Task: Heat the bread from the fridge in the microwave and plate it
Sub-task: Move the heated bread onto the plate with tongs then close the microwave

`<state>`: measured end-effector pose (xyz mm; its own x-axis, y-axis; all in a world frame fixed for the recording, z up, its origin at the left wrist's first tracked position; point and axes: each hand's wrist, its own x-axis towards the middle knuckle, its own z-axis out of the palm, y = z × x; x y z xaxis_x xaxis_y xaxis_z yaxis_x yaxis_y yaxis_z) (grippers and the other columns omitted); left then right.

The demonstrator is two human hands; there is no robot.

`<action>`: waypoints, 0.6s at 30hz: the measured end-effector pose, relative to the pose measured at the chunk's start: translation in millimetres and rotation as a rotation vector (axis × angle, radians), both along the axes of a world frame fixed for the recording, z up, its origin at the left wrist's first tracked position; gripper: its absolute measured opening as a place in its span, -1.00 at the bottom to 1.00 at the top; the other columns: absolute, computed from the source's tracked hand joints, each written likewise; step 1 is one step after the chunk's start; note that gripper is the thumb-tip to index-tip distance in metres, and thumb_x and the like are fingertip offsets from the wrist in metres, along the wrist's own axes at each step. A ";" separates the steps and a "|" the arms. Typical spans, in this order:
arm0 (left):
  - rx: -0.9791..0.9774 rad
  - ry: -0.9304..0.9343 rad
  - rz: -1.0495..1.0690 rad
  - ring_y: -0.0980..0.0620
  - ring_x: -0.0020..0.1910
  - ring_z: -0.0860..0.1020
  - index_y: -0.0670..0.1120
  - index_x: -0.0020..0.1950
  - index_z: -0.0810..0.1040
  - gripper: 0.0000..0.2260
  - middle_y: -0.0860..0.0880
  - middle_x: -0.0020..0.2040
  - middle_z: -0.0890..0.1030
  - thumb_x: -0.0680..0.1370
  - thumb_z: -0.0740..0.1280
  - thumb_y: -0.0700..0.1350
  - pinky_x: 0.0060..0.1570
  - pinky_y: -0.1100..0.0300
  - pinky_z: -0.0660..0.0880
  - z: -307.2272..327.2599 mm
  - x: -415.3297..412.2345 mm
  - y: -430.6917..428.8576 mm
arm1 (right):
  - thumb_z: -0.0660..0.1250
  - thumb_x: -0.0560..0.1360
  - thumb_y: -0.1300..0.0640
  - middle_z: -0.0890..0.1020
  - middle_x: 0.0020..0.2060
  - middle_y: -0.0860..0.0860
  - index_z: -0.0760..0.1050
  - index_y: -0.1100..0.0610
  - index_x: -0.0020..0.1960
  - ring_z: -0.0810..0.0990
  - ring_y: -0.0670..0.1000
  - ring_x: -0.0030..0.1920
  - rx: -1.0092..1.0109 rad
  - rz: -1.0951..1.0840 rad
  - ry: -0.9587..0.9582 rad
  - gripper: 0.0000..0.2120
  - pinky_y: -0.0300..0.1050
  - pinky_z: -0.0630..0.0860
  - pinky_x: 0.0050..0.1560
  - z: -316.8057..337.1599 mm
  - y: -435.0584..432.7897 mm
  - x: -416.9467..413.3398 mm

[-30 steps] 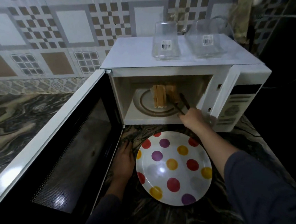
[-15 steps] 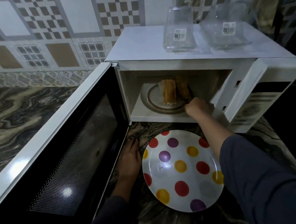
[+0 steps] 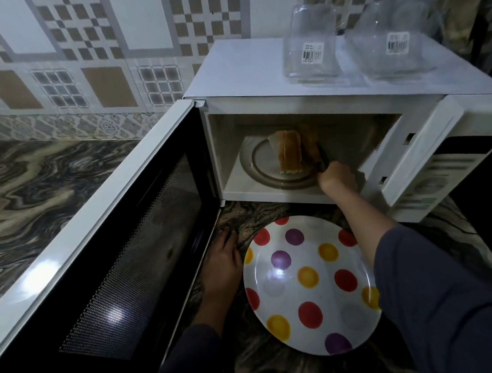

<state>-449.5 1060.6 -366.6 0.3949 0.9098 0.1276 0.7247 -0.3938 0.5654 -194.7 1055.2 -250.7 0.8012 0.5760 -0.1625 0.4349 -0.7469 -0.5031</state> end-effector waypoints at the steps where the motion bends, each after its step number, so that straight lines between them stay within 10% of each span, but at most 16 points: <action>1: 0.002 -0.004 -0.003 -0.03 0.43 0.30 -0.12 0.40 0.39 -0.61 -0.08 0.45 0.35 0.56 0.20 -0.18 0.40 0.18 0.20 -0.1 0.0 -0.1 | 0.16 0.59 0.13 0.54 0.11 0.21 0.48 0.25 0.17 0.52 0.22 0.12 0.002 -0.002 -0.002 -0.74 0.00 0.40 -0.03 -0.4 -1.2 -0.2; 18: 0.046 -0.008 -0.027 -0.10 0.42 0.33 -0.17 0.39 0.39 -0.59 -0.15 0.43 0.37 0.53 0.20 -0.24 0.40 0.12 0.22 -0.8 -0.1 -1.6 | 0.27 0.53 0.01 0.58 0.01 0.18 0.47 0.18 0.17 0.51 0.15 -0.11 0.155 -0.015 -0.028 -0.69 -0.07 0.43 -0.19 -5.3 -63.1 -22.8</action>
